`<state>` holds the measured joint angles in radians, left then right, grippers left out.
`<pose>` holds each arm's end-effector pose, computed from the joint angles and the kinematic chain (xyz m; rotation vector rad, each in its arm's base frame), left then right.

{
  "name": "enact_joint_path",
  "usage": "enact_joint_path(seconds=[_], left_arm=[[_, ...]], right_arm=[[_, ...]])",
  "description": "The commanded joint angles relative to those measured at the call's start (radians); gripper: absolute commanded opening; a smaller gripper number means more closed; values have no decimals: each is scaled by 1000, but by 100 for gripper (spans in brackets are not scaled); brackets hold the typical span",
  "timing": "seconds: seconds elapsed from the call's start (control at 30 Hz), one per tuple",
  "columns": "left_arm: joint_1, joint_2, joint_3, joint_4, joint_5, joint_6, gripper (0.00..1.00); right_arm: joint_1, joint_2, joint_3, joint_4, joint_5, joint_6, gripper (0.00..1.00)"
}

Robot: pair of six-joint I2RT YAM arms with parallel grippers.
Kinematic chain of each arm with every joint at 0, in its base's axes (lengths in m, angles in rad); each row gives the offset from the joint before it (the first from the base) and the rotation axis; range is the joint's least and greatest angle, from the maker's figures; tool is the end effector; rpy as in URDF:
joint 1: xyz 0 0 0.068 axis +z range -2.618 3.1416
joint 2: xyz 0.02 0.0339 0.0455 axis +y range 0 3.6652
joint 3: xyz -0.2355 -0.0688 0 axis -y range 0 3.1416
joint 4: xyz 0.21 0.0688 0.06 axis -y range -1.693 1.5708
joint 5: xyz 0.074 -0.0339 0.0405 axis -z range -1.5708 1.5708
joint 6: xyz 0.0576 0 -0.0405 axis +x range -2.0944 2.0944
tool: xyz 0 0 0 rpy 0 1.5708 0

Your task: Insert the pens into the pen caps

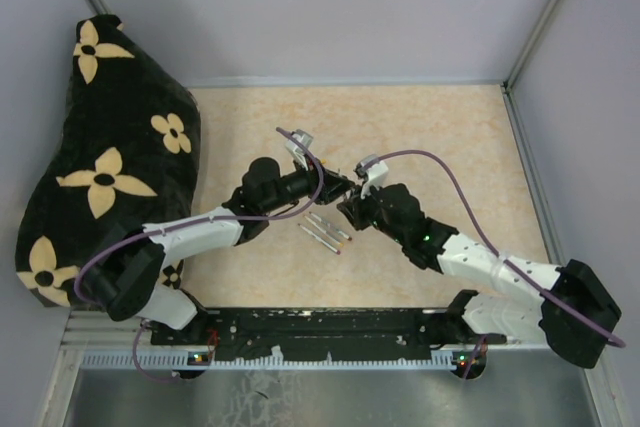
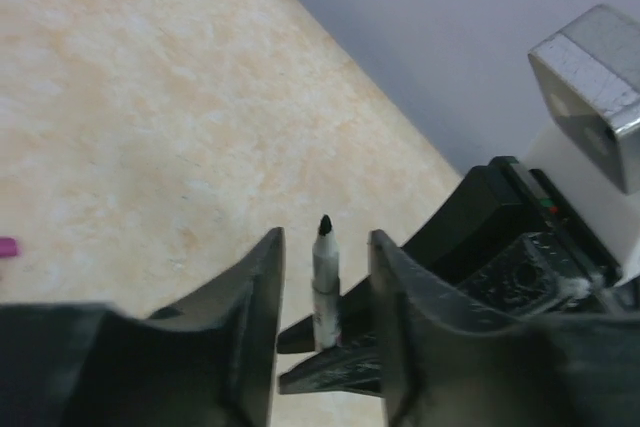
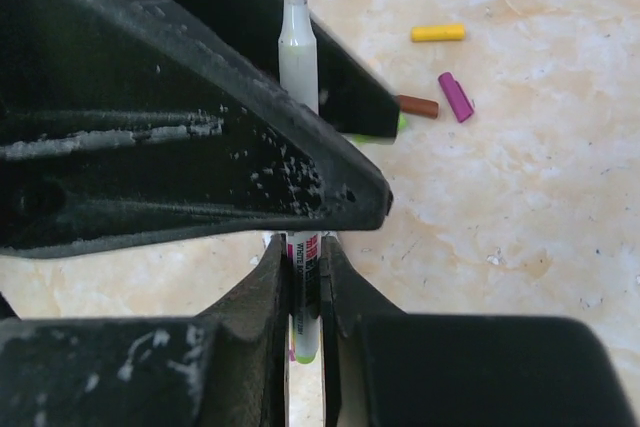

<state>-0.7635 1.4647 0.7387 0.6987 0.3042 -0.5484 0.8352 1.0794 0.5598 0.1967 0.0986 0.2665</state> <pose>0.2199 -0.2343 0.2496 0.4418 1.6906 -1.2357 0.1689 0.1782 0.2273 -0.4793 1.8863 0.6511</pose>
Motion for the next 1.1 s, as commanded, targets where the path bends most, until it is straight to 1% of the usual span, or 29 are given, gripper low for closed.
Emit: enact_joint_path(seconds=[0.0, 0.07, 0.2, 0.27, 0.33, 0.43, 0.53, 0.63, 0.7, 0.9, 1.07], left_arm=[[-6, -24, 29, -26, -40, 28, 57], [-5, -41, 23, -44, -65, 34, 69], [-3, -111, 1, -117, -144, 73, 82], [-2, -158, -13, -171, -198, 99, 86], [0, -199, -27, -228, -260, 133, 89], [2, -228, -34, -310, -359, 201, 93], [6, -178, 18, -427, -412, 273, 93], [7, -76, 91, -539, -435, 323, 93], [7, -21, 131, -578, -464, 329, 93], [7, 109, 223, -628, -527, 392, 91], [8, 216, 312, -687, -544, 423, 85]], right_arm=[[13, 20, 63, 21, 3, 17, 0], [13, 30, 68, 0, 41, 36, 0], [2, 27, 66, -45, 149, 85, 0], [-27, 5, 48, -56, 168, 118, 0], [-68, -30, 17, -38, 134, 137, 0], [-100, -82, -15, -30, 122, 123, 0], [-102, -100, -5, -67, 132, 78, 0], [-102, -114, -4, -86, 115, 48, 0], [-102, -131, -13, -81, 106, 42, 0], [-101, -172, -36, -74, 87, 34, 0], [-102, -190, -47, -75, 85, 27, 0]])
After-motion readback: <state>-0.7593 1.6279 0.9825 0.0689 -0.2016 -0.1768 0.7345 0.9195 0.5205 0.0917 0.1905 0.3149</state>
